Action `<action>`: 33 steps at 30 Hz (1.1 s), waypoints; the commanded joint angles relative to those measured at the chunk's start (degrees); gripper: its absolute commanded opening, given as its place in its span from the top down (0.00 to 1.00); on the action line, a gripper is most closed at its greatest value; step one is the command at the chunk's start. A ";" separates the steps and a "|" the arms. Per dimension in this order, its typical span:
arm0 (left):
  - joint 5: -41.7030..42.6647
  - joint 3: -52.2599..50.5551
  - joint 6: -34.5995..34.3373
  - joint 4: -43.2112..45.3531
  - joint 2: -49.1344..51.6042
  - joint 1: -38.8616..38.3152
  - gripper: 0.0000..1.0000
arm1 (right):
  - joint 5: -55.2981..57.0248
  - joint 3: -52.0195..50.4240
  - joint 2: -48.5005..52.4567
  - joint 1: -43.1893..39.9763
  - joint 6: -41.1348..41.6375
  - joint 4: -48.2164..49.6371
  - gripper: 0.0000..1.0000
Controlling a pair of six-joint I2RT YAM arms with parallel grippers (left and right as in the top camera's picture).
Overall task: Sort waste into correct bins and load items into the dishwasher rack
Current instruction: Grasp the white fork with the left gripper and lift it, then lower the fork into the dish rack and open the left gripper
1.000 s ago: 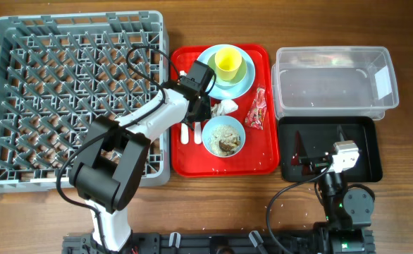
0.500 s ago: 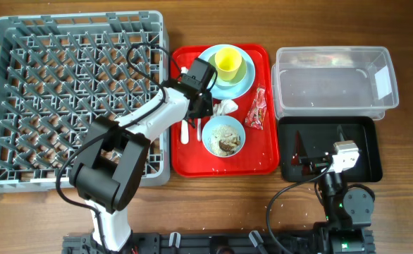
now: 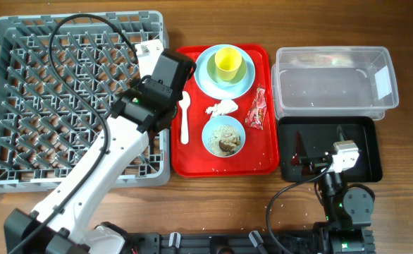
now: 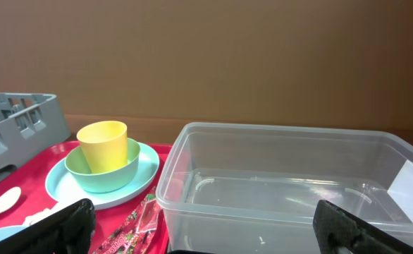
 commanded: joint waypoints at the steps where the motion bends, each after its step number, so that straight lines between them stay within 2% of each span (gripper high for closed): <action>1: -4.15 -1.33 0.28 -0.22 4.46 1.81 0.96 | 0.52 -0.07 0.17 0.00 -0.79 0.20 0.00; 5: -3.43 -2.14 2.80 -0.33 8.35 5.27 0.96 | 0.52 -0.07 0.17 0.00 -0.83 0.20 0.00; 8: 9.03 -4.92 10.01 3.96 9.14 6.51 0.96 | 0.52 -0.07 0.17 0.00 -0.81 0.20 0.00; 10: 13.60 -5.92 12.24 6.25 9.14 6.67 0.96 | 0.52 -0.07 0.17 0.00 -0.81 0.20 0.00; 15: 14.12 -5.95 12.20 6.29 9.77 6.69 0.96 | 0.52 -0.07 0.17 0.00 -0.83 0.20 0.00; 20: 14.12 -5.95 12.15 6.91 14.75 7.41 0.96 | 0.52 -0.07 0.17 0.02 -0.81 0.20 0.00; 24: 14.12 -5.95 12.15 6.99 14.82 7.41 0.96 | 0.52 -0.07 0.17 0.00 -0.81 0.20 0.00; 27: 14.14 -5.95 12.15 7.02 14.80 7.41 0.92 | 0.52 -0.07 0.17 0.00 -0.81 0.20 0.00; 29: 14.34 -5.92 12.09 7.02 14.62 7.41 0.96 | 0.52 -0.07 0.17 0.00 -0.81 0.20 0.00; 33: 14.82 -5.92 11.91 6.32 11.45 7.41 0.96 | 0.52 -0.07 0.17 0.00 -0.81 0.20 0.00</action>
